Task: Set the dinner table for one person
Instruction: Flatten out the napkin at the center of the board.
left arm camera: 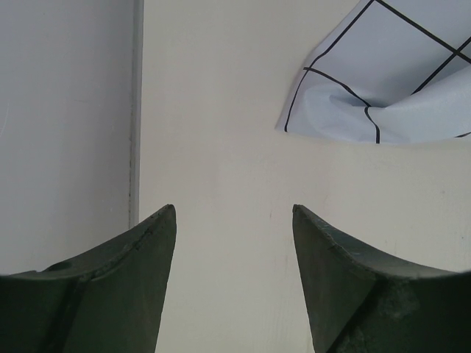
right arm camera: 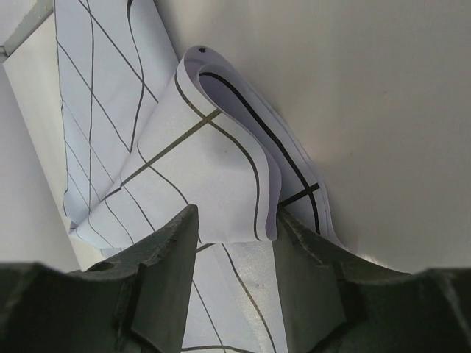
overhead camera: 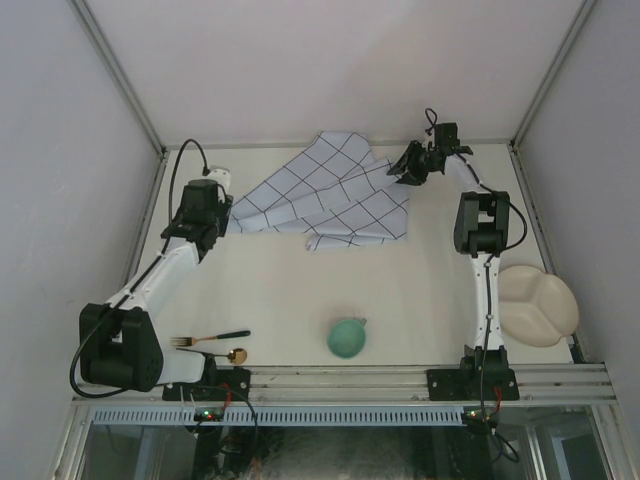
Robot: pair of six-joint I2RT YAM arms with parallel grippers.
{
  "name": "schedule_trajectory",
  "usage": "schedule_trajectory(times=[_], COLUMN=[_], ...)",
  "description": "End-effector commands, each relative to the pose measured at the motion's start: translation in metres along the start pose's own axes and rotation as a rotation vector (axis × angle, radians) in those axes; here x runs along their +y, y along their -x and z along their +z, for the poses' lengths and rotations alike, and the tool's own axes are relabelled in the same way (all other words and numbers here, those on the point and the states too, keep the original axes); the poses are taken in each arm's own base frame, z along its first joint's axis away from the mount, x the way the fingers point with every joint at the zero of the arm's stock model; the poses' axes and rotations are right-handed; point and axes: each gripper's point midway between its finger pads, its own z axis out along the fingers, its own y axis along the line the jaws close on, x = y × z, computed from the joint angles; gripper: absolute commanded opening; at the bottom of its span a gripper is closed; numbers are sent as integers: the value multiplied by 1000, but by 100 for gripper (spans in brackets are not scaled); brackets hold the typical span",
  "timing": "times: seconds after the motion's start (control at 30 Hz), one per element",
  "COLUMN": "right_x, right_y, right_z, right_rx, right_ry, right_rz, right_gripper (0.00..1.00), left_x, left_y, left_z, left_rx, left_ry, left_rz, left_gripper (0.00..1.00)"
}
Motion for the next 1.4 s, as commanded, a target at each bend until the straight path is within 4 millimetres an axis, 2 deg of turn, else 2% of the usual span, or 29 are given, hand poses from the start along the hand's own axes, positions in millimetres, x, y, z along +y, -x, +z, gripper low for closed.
schedule_trajectory(times=[0.0,0.17,0.27,0.37,0.4,0.53,0.63,0.77,0.83,0.9,1.03,1.13,1.23,1.37], right_x=[8,12,11,9,9,13,28,67,93,106,132,155,170,169], right_y=[10,13,14,15,14,15,20,29,31,27,13,11,10,9], right_z=[11,17,21,24,24,16,-6,-56,-86,-106,-135,-162,-185,-202], right_rx=[-41,-54,-62,-60,-59,-57,-82,-143,-183,-201,-172,-175,-198,-180], right_ry=[22,38,41,46,46,57,71,114,132,136,224,279,287,276], right_rz=[-19,-28,-32,-32,-32,-30,-42,-120,-188,-233,-293,-340,-392,-396], right_gripper=[45,43,33,13,2,0,0,0,0,0,0,0,0,0], left_x=[12,15,15,15,15,17,16,10,-2,-20,-58,-69,-76,-87], left_y=[15,14,13,12,12,10,12,15,12,9,3,6,12,13], left_z=[-10,-12,-12,-13,-13,-14,-16,-20,-19,-19,-21,-20,-23,-23], left_rx=[-52,-52,-50,-48,-49,-49,-59,-78,-80,-83,-94,-107,-124,-122], left_ry=[15,22,23,23,23,25,16,-29,-87,-177,-342,-350,-358,-372], left_rz=[-29,-30,-31,-32,-32,-34,-39,-48,-50,-39,0,34,54,82], left_gripper=[69,69,69,69,69,69,69,69,69,69,68,68,68,68])
